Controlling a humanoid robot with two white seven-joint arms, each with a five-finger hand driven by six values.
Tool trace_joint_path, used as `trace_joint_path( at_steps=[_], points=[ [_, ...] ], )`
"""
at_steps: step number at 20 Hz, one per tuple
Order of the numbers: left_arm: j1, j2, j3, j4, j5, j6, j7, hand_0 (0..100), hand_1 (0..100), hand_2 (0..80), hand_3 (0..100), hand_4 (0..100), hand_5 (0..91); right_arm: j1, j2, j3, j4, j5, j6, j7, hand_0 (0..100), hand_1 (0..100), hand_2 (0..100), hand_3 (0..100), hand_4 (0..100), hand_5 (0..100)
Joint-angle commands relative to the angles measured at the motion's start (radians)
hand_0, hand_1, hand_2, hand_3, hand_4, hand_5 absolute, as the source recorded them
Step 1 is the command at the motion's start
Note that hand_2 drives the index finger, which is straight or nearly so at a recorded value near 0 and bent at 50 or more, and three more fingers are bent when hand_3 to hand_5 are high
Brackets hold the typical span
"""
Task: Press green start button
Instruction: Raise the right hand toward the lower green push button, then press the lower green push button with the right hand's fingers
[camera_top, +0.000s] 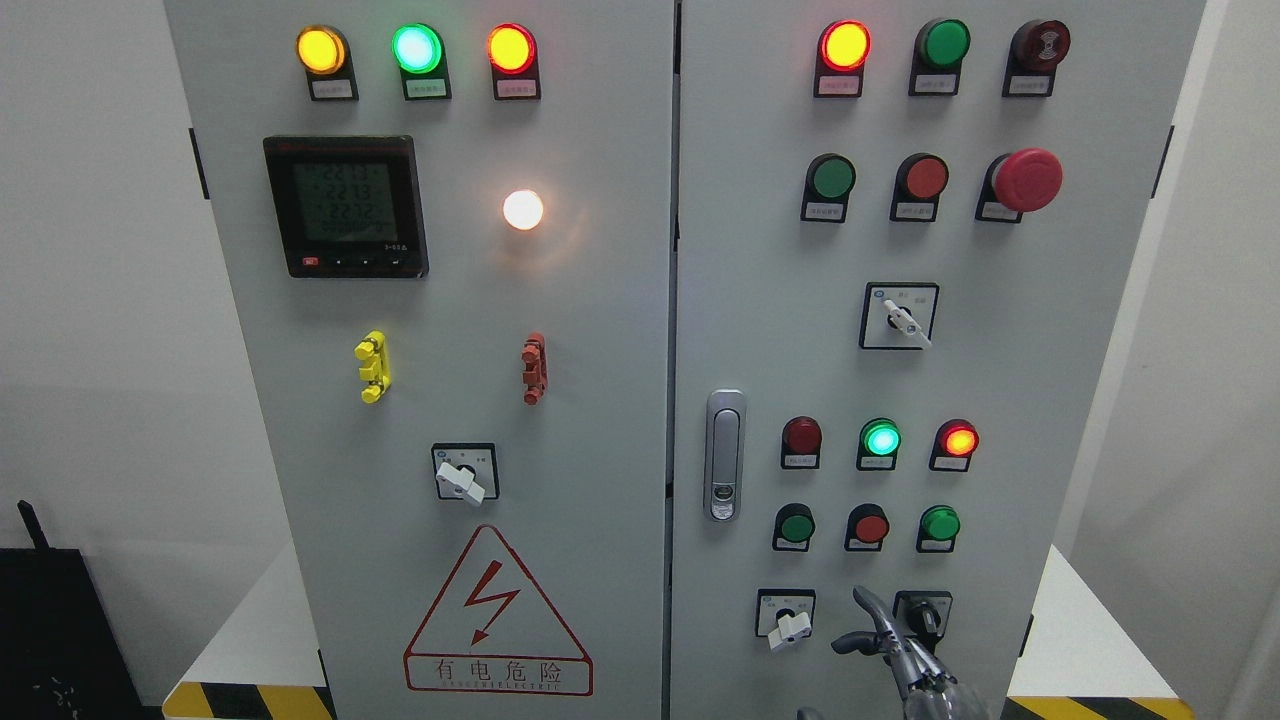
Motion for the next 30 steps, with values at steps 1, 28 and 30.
trace_joint_path(
  at_steps=[1,28,30],
  points=[
    [0.001,0.0,0.0,0.0,0.0,0.0,0.0,12,56,0.0,0,0,0.0,-0.043,0.002,-0.028,0.01,0.084,0.001,0.001,43,34,0,49,52,53],
    [0.0,0.0,0.0,0.0,0.0,0.0,0.0,12,56,0.0,0,0,0.0,-0.172,0.005,0.011,0.149,0.141,0.041,0.013,51,36,0,52,55,54],
    [0.001,0.0,0.0,0.0,0.0,0.0,0.0,12,56,0.0,0,0,0.0,-0.172,0.005,0.011,0.154,0.142,0.043,0.013,51,36,0,52,55,53]
  ],
)
